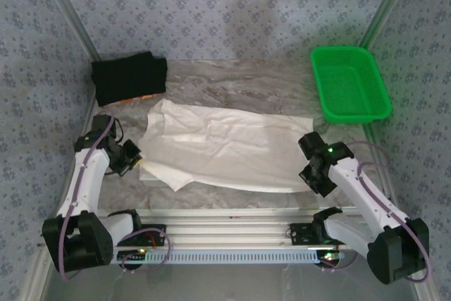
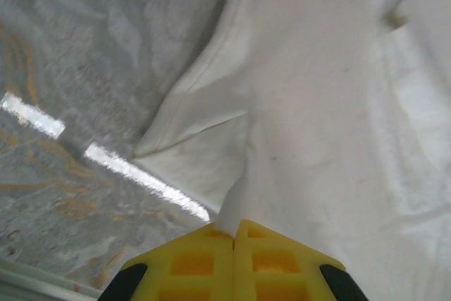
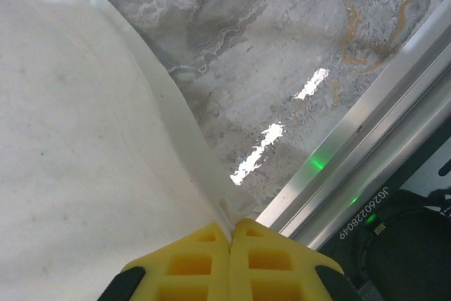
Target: Fold and stack the t-shirts
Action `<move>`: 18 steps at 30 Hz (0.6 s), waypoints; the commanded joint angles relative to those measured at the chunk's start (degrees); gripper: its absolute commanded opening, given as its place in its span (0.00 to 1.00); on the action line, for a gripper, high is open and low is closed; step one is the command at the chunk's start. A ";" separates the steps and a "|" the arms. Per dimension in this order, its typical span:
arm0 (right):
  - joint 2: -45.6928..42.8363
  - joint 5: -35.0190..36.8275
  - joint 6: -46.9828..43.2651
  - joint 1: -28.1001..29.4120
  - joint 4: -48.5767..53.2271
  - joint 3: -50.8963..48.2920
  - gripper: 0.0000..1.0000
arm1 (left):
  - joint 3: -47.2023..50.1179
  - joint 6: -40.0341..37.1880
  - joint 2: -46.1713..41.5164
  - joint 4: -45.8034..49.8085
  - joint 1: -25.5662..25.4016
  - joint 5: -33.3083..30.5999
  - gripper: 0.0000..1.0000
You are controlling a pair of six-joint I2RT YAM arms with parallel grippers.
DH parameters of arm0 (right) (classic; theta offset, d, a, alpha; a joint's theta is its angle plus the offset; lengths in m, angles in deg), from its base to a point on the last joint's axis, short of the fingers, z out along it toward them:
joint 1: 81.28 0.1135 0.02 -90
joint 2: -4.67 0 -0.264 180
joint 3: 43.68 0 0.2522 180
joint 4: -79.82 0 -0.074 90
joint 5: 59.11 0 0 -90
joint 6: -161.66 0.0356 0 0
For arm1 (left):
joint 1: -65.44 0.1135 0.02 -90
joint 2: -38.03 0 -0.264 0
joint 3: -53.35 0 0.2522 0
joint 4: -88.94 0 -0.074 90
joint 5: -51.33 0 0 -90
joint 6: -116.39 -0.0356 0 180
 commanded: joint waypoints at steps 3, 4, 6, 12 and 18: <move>4.11 -0.58 -9.22 -4.21 -3.13 4.60 0.00 | -13.71 -5.65 6.58 -0.24 -4.76 -4.86 0.00; 4.99 -0.68 -10.44 -4.83 -3.87 5.25 0.00 | -15.09 -6.19 7.81 -0.37 -5.21 -5.21 0.00; 7.24 -0.68 -12.93 -6.24 -5.37 6.82 0.00 | -16.44 -6.47 10.07 -2.32 -5.20 -5.05 0.00; 16.15 -1.06 -20.04 -10.54 -9.07 12.18 0.00 | -22.20 -9.74 19.38 -4.83 -5.68 -5.62 0.00; 24.66 0.61 -26.22 -12.70 -9.49 19.97 0.00 | -29.15 -13.32 28.34 -5.26 -6.43 -6.62 0.00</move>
